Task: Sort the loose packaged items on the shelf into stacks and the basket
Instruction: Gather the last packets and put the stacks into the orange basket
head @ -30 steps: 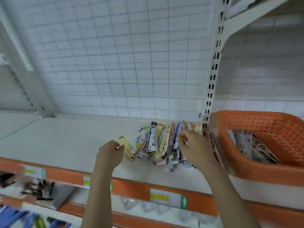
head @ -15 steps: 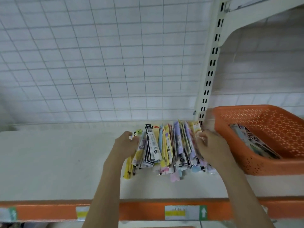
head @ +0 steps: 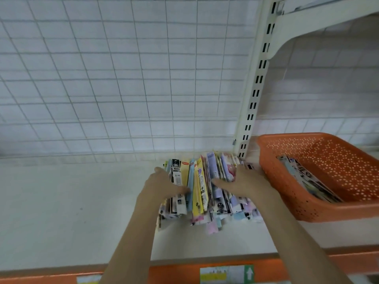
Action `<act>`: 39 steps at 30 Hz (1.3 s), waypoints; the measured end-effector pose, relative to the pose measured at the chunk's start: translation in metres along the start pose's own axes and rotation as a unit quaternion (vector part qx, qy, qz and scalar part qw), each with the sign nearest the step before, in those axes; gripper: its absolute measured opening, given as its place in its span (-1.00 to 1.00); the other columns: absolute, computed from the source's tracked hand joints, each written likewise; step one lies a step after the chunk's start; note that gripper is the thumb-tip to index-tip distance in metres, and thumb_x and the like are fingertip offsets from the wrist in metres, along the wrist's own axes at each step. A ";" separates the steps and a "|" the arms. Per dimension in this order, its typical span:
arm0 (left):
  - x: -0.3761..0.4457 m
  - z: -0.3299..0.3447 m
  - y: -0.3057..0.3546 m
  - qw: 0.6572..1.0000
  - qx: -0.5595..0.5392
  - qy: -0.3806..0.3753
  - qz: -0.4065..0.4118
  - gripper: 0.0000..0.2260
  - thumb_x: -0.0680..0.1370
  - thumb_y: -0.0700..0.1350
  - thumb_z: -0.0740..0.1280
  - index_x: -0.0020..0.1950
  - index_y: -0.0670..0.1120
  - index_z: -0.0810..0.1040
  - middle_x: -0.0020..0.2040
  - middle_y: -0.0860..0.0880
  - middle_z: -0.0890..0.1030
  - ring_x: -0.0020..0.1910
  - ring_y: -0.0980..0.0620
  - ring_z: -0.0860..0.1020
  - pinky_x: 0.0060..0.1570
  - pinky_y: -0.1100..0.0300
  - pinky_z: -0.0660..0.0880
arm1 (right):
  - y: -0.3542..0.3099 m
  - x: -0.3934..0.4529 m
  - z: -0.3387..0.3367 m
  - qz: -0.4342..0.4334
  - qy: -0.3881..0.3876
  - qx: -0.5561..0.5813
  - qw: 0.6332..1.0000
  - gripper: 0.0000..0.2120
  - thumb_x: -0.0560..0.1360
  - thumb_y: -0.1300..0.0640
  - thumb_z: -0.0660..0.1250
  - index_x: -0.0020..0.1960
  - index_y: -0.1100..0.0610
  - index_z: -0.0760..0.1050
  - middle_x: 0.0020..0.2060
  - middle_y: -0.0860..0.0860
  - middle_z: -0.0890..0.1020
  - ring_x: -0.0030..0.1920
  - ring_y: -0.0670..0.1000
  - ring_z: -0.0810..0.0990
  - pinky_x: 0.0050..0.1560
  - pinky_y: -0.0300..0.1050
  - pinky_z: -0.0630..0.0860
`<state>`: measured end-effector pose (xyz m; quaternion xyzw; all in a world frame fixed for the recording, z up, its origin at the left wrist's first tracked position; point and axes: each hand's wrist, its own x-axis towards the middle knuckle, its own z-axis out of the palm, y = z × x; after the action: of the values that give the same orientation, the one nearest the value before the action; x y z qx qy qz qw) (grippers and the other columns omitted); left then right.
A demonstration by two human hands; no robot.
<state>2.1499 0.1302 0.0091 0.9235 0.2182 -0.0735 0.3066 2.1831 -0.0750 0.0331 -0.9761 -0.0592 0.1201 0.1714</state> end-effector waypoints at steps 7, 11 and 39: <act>0.006 0.000 -0.016 0.998 -0.059 0.003 -0.015 -0.67 0.27 -0.07 0.53 -0.18 -0.23 0.47 -0.28 -0.09 0.52 -0.42 0.04 0.45 -0.48 0.27 0.33 | -0.003 0.004 -0.010 0.006 -0.029 0.015 0.999 -0.18 0.46 -0.21 0.31 0.49 0.26 0.07 0.37 0.16 0.38 0.28 0.13 0.44 0.10 -0.14 0.42; 0.003 0.001 -0.020 0.997 -0.073 0.027 -0.018 -0.70 0.35 -0.20 0.43 -0.38 -0.14 0.30 -0.43 -0.05 0.38 -0.47 0.02 0.35 -0.48 0.28 0.25 | -0.001 0.001 -0.017 0.020 -0.040 0.029 0.999 -0.28 0.53 -0.02 0.27 0.51 0.26 0.00 0.18 0.17 0.50 0.02 0.09 0.56 -0.08 -0.10 0.50; -0.040 -0.016 -0.016 0.975 -0.208 0.073 0.022 -0.73 0.44 -0.25 0.37 0.06 -0.22 0.36 -0.20 -0.07 0.45 -0.32 0.04 0.41 -0.43 0.22 0.32 | 0.007 -0.009 -0.019 0.008 0.099 0.098 0.990 -0.41 0.44 0.29 0.35 0.37 0.29 0.15 -0.15 0.08 0.46 -0.43 0.02 0.46 -0.52 -0.16 0.44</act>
<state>2.1074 0.1366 0.0240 0.8470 0.2298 0.0478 0.4770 2.1800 -0.0894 0.0502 -0.9620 -0.0219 0.0294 0.2706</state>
